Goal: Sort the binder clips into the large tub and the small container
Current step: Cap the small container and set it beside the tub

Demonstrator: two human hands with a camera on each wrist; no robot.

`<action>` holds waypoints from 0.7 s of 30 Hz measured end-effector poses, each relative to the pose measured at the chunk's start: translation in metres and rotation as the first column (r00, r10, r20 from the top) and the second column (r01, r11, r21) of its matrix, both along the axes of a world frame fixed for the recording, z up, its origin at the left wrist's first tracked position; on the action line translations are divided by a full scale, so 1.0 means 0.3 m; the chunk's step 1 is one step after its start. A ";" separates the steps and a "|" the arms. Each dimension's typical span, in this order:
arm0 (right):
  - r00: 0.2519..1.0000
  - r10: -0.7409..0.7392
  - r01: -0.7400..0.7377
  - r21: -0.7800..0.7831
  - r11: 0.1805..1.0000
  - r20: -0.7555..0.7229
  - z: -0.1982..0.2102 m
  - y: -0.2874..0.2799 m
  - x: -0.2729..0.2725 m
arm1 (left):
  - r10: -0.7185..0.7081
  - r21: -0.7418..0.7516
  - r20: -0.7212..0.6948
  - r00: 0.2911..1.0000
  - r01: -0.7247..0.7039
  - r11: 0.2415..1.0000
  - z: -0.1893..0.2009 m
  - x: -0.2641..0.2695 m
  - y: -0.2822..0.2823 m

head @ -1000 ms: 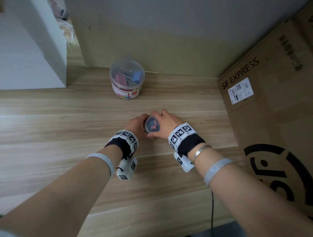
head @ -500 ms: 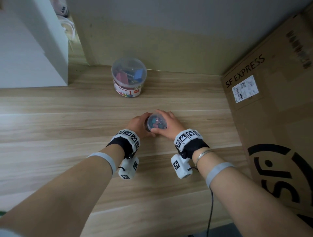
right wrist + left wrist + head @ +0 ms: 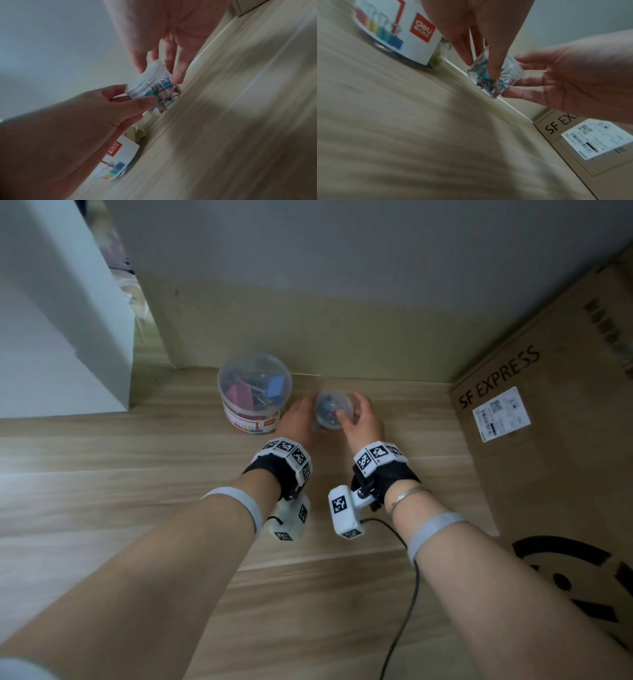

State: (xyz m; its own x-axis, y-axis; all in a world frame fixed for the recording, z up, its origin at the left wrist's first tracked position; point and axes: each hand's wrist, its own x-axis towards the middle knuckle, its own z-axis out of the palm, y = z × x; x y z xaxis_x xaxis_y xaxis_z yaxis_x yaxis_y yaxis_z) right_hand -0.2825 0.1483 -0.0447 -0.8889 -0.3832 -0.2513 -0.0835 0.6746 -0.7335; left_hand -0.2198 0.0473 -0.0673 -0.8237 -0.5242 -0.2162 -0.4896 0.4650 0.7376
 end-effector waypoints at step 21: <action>0.990 0.139 -0.136 0.104 0.985 -0.023 -0.014 -0.024 -0.018 | -0.012 -0.012 0.125 0.992 0.013 1.000 -0.049 -0.012 -0.023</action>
